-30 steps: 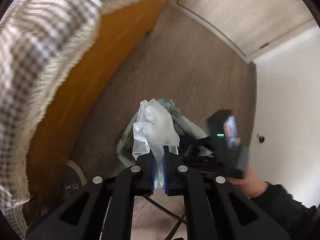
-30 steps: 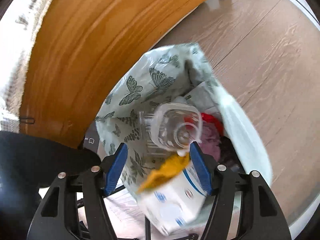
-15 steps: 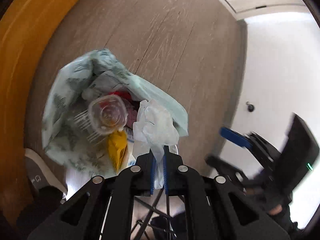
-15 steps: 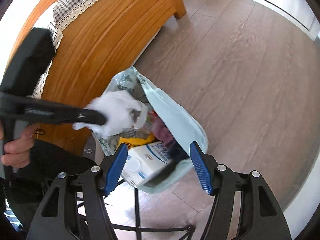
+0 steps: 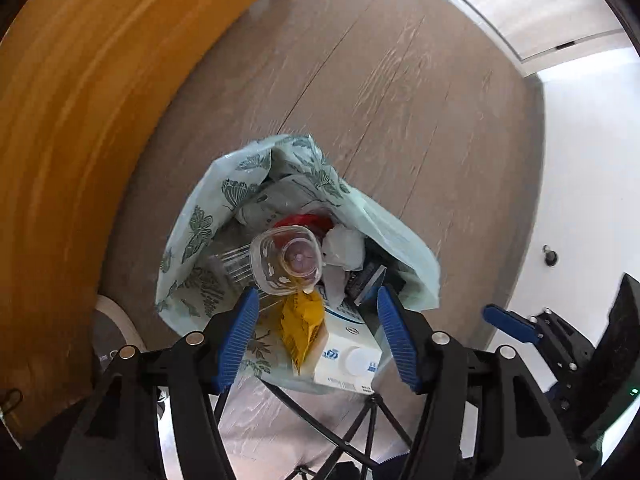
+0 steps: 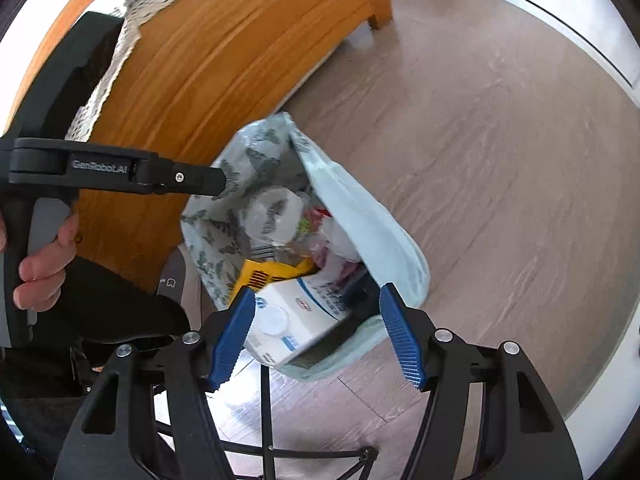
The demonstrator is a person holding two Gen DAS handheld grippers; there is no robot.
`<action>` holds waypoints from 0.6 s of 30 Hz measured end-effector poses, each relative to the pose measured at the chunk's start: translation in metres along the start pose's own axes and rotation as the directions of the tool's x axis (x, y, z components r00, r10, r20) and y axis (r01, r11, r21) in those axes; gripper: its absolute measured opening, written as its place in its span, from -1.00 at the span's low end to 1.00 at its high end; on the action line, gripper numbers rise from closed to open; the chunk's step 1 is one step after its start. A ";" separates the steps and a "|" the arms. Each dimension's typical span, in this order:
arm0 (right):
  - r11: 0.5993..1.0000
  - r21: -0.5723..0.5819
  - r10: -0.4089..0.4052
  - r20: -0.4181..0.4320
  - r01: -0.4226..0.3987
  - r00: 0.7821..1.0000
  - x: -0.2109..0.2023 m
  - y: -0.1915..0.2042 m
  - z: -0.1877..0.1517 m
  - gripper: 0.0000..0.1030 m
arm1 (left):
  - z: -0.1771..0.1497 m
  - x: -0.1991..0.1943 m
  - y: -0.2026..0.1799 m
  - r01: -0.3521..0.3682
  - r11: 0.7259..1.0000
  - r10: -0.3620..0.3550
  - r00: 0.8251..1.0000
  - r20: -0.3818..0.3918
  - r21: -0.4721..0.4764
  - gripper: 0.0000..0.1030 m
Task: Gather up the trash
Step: 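Move both tools back over the bed toward the remaining trash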
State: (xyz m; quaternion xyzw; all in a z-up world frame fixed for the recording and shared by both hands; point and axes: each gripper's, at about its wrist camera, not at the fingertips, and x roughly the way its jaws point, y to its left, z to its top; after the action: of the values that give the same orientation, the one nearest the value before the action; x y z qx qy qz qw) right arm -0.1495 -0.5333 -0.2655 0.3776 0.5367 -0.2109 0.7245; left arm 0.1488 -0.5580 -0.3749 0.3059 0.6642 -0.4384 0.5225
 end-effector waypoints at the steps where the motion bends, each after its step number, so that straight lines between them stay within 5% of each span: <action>1: 1.000 -0.010 -0.003 -0.005 0.003 1.000 0.000 0.004 0.002 0.21 | -0.002 -0.005 0.003 0.017 1.000 -0.017 1.000 0.008 0.000 0.15; 6: 0.996 -0.068 -0.065 -0.019 0.064 0.998 -0.004 0.026 0.017 0.21 | -0.010 -0.054 0.006 0.043 0.996 -0.051 0.993 0.102 0.083 0.15; 10: 0.984 -0.122 -0.126 0.013 0.127 0.992 -0.020 0.053 0.035 0.21 | -0.025 -0.115 0.020 0.071 0.992 -0.092 0.969 0.230 0.100 0.19; 15: 0.962 -0.196 -0.173 0.107 0.192 0.979 -0.049 0.104 0.063 0.21 | -0.055 -0.203 0.068 0.100 0.994 -0.108 0.896 0.431 0.041 0.27; 18: 0.949 -0.240 -0.162 0.184 0.204 0.970 -0.066 0.145 0.078 0.21 | -0.081 -0.250 0.119 0.105 0.994 -0.070 0.836 0.545 -0.033 0.34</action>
State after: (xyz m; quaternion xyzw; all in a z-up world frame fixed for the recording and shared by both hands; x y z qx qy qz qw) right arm -0.0200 -0.5095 -0.1462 0.2106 0.5317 -0.2359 0.7857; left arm 0.2843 -0.4209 -0.1598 0.1223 0.5155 -0.5098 0.6778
